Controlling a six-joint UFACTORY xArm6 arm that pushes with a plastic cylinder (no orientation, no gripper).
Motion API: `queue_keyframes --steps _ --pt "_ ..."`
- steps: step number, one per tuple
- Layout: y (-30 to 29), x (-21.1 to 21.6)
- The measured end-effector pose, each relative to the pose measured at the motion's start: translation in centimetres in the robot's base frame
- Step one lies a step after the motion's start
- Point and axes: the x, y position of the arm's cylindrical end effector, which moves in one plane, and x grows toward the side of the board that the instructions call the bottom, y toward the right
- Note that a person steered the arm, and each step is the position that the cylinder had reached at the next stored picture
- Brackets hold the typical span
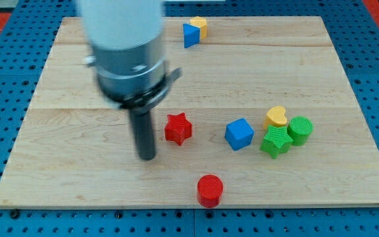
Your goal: Place the red circle at the bottom of the green star
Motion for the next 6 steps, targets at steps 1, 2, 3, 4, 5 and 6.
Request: queue_keyframes --steps 1,2,3,4,5,6 --pt "0.6 5.9" --pt "0.6 5.9" --pt "1.3 5.9" --pt "4.8 5.8" --pt "15.6 5.9" --pt "20.4 5.7"
